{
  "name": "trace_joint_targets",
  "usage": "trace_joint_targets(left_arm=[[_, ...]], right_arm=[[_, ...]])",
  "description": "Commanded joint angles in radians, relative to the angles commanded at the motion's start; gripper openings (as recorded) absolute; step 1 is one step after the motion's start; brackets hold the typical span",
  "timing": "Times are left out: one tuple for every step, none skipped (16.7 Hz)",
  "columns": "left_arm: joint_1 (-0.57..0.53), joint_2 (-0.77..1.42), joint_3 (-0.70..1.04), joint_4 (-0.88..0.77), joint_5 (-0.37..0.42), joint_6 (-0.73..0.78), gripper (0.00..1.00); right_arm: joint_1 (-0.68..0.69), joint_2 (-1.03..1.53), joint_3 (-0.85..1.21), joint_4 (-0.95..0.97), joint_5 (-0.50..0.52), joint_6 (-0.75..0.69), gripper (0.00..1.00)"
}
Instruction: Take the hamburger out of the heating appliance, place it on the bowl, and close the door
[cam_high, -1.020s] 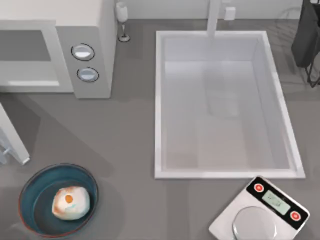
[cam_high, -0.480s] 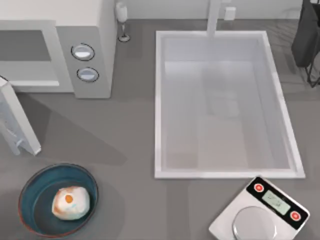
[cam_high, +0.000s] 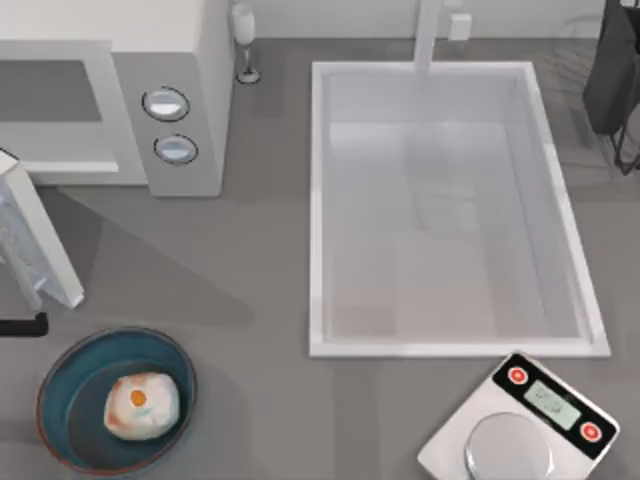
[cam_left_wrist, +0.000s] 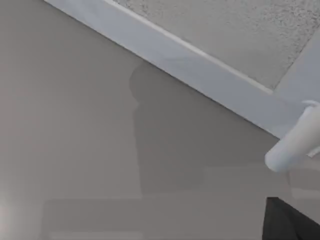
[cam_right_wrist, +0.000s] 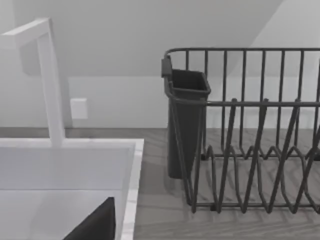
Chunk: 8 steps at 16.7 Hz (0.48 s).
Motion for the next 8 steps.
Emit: trace_joint_targets(left_arm=[[-0.034, -0.017, -0.010, 0.002, -0.027, -0.030, 0.00], [-0.058, -0.030, -0.018, 0.003, -0.047, -0.053, 0.00], [-0.070, -0.037, -0.022, 0.004, -0.059, -0.065, 0.00], [-0.073, -0.039, -0.023, 0.004, -0.061, -0.067, 0.00], [-0.073, -0.039, -0.023, 0.004, -0.061, -0.067, 0.00], [-0.073, -0.039, -0.023, 0.004, -0.061, -0.067, 0.00], [-0.069, -0.034, -0.019, 0.004, -0.057, -0.067, 0.00], [-0.069, -0.032, -0.017, 0.005, -0.057, -0.067, 0.00]], right_arm=[[0.000, 0.000, 0.000, 0.000, 0.000, 0.000, 1.00], [0.000, 0.000, 0.000, 0.000, 0.000, 0.000, 1.00], [0.000, 0.000, 0.000, 0.000, 0.000, 0.000, 1.00], [0.000, 0.000, 0.000, 0.000, 0.000, 0.000, 1.00], [0.000, 0.000, 0.000, 0.000, 0.000, 0.000, 1.00], [0.000, 0.000, 0.000, 0.000, 0.000, 0.000, 1.00], [0.000, 0.000, 0.000, 0.000, 0.000, 0.000, 1.00], [0.000, 0.000, 0.000, 0.000, 0.000, 0.000, 1.00]])
